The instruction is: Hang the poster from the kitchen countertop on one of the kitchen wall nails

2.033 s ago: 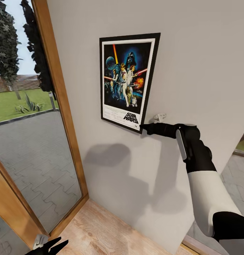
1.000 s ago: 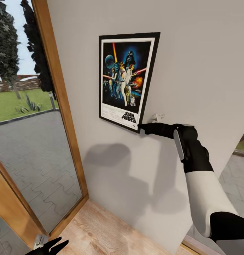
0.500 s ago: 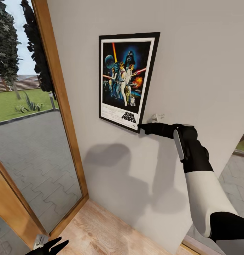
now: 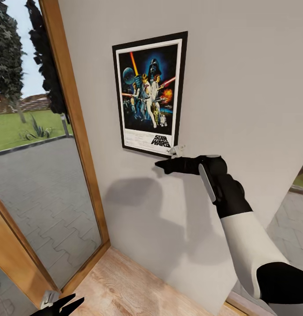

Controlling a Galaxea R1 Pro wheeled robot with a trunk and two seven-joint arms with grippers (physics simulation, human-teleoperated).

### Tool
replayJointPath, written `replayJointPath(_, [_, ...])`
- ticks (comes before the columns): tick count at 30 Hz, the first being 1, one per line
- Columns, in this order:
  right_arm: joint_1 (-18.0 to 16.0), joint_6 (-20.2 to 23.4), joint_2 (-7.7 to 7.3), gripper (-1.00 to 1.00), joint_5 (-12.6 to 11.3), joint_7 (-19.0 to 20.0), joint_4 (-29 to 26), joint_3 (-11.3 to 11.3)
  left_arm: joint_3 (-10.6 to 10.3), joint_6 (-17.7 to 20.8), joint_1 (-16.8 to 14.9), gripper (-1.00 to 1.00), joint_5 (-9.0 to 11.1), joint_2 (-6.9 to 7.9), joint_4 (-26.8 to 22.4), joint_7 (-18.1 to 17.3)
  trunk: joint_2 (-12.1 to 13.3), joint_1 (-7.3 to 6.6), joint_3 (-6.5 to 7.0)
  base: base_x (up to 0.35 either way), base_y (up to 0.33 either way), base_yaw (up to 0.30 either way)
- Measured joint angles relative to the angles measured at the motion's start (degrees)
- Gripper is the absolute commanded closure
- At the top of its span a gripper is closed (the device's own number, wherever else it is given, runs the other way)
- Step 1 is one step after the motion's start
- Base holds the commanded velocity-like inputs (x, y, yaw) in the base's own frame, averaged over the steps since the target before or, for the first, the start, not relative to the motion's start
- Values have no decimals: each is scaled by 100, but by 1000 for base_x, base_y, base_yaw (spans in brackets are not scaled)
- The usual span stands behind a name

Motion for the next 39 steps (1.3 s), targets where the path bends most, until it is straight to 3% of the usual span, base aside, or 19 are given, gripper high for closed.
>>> replayJointPath(1, [0,0,0,100,0,0,0,0,0,0,0,-100,0,0,-1,0,0,0,0,0,0,0])
replayJointPath(2, [1,-1,0,-100,-1,-1,0,1,0,0,0,-100,0,0,-2,0,0,0,0,0,0,0])
replayJointPath(3, [-1,-225,7,-100,34,-449,-5,-637,-2,0,-2,-100,0,0,1,0,-1,0,0,0,0,0])
replayJointPath(4, [1,-183,1,-100,-28,-465,-5,-1118,-1,0,-1,-100,0,0,0,0,-2,-1,-2,0,0,0])
replayJointPath(25, [4,-241,1,-100,28,-579,-6,-1141,-1,0,-1,-100,0,0,2,0,-1,0,0,0,0,0])
replayJointPath(39, [4,-248,4,-100,42,-581,-6,-1142,-1,0,-1,-100,0,0,3,0,0,3,0,-165,0,0])
